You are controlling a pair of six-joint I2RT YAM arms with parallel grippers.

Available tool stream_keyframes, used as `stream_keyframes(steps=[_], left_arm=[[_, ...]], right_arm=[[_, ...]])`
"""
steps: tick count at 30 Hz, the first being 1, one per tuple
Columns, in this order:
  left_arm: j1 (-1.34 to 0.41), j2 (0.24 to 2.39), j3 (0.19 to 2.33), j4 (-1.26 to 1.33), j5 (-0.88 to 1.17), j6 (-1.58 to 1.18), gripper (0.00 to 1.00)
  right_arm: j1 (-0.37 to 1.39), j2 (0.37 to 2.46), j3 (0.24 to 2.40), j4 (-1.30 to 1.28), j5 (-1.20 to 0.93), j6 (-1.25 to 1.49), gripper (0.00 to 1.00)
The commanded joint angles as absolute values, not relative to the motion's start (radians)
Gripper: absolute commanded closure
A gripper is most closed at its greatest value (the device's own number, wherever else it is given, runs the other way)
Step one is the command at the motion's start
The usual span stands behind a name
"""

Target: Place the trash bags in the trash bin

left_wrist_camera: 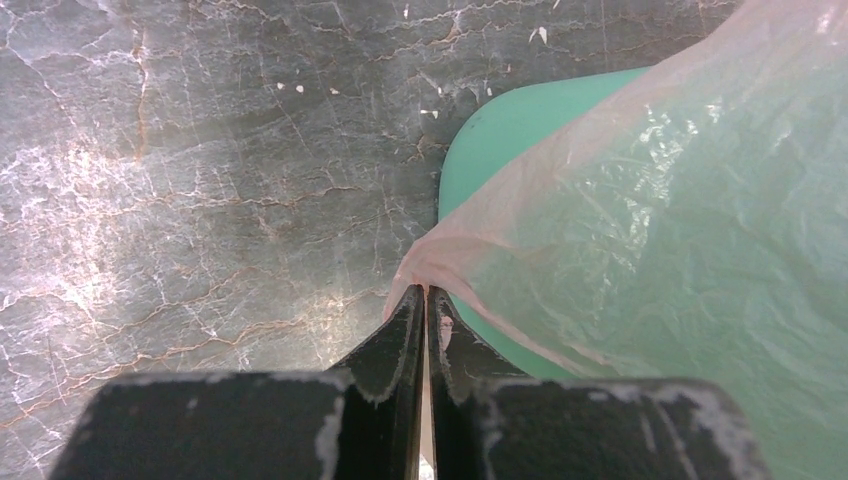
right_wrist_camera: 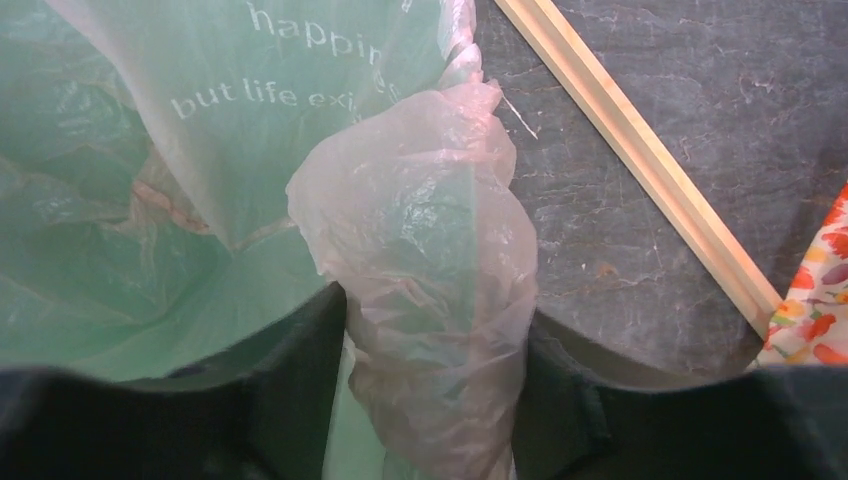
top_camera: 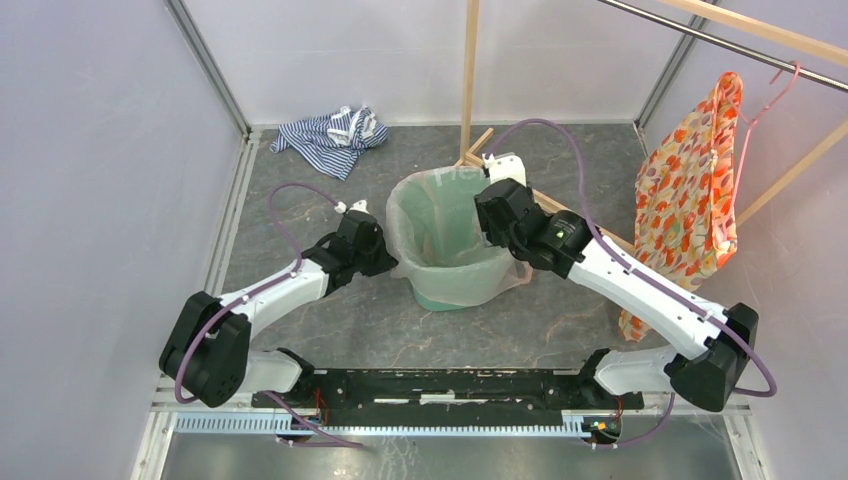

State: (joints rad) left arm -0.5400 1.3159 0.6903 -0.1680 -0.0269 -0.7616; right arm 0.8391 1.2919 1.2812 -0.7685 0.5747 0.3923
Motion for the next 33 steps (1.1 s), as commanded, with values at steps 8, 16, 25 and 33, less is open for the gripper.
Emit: stream_keyframes(steps=[8,16,25,33], left_arm=[[-0.544,1.344,0.657,-0.094,-0.062,-0.749,0.91],[-0.543,1.344,0.665,-0.102,-0.069,-0.741,0.91],[-0.543,1.355,0.665,-0.101,-0.071,-0.741,0.90],[-0.543,1.362,0.671,-0.105,-0.069,-0.739,0.90]], right_arm=[[0.833,1.293,1.245,-0.688,0.551,0.418,0.49],[0.833,1.233,1.287,-0.679,0.480,0.399,0.07],[0.833,1.104,1.321,-0.676,0.452,0.369,0.03],[0.833,0.976,1.261,-0.763,0.614,0.415,0.08]])
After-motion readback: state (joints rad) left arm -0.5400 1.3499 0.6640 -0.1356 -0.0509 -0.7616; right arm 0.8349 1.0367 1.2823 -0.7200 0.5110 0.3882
